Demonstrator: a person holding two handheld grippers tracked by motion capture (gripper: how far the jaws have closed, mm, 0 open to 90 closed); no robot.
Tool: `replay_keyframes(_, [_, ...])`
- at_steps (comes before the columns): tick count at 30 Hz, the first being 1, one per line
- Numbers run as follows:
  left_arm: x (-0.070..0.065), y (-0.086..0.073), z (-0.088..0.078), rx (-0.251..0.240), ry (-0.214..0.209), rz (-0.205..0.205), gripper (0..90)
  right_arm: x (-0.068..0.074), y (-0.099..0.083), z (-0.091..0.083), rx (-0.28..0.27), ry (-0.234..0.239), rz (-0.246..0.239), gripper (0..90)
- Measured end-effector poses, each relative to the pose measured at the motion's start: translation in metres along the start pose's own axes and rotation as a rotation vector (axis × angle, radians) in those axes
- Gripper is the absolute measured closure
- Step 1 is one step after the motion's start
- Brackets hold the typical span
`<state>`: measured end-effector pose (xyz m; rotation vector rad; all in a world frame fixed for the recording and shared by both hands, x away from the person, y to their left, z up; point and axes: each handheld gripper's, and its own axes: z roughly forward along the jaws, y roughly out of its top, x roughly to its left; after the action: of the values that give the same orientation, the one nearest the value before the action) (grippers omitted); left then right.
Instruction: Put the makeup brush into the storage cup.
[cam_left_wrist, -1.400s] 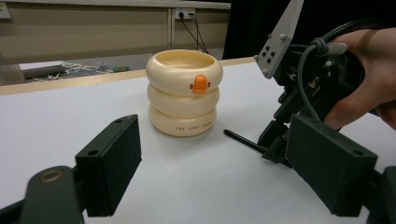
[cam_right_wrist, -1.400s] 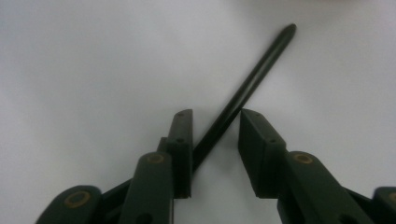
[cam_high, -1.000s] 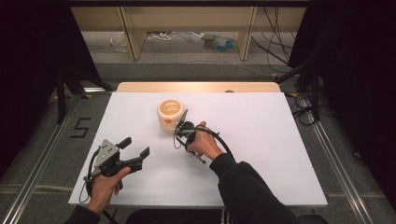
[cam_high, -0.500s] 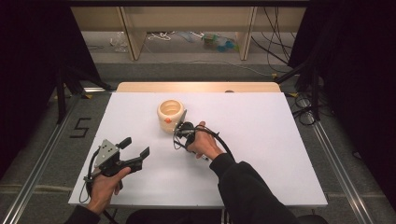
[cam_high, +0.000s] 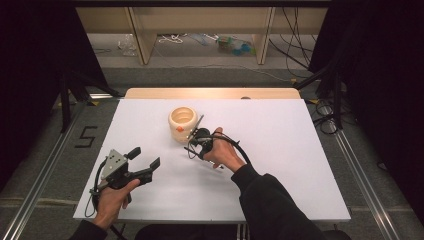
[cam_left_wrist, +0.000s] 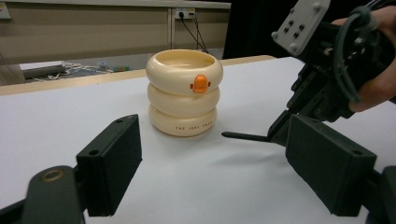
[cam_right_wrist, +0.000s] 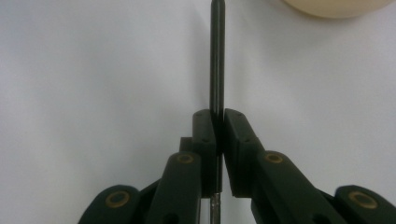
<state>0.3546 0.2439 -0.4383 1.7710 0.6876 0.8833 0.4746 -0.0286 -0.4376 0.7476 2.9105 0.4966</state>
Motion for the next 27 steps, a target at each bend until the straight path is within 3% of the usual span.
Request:
replay_keyframes(10, [-0.002,0.0,0.002,0.008,-0.015,0.003,18.4,0.003,-0.016,-0.02,-0.039,0.015,-0.066,84.2])
replay_keyframes(11, [-0.023,-0.003,0.001,0.011,-0.009,-0.27,18.3,0.004,-0.018,-0.022,-0.035,0.009,-0.08,84.2])
replay_keyframes(12, [-0.022,-0.003,0.003,0.01,-0.025,-0.22,18.1,0.005,-0.021,-0.024,-0.029,0.002,-0.11,84.1])
replay_keyframes(14, [-0.025,-0.002,0.003,0.017,-0.028,-0.237,18.2,0.007,-0.023,-0.026,-0.025,0.004,-0.13,84.2])
replay_keyframes(17, [-0.029,-0.001,0.005,0.028,-0.07,-0.207,18.3,0.015,-0.029,-0.031,-0.039,0.036,-0.152,84.1])
replay_keyframes(23, [-0.033,0.0,0.007,0.038,-0.133,-0.173,19.3,0.023,-0.037,-0.037,-0.044,0.034,-0.198,84.2])
replay_keyframes(24, [-0.035,0.0,0.008,0.042,-0.146,-0.182,19.1,0.025,-0.038,-0.039,-0.046,0.04,-0.207,84.1])
replay_keyframes(25, [-0.035,0.001,0.009,0.048,-0.164,-0.164,19.1,0.026,-0.04,-0.04,-0.048,0.041,-0.215,84.1])
replay_keyframes(26, [-0.038,0.001,0.009,0.052,-0.174,-0.173,19.6,0.03,-0.044,-0.041,-0.051,0.049,-0.231,84.1])
replay_keyframes(27, [-0.035,0.001,0.01,0.049,-0.192,-0.11,20.4,0.032,-0.045,-0.042,-0.051,0.05,-0.249,84.1])
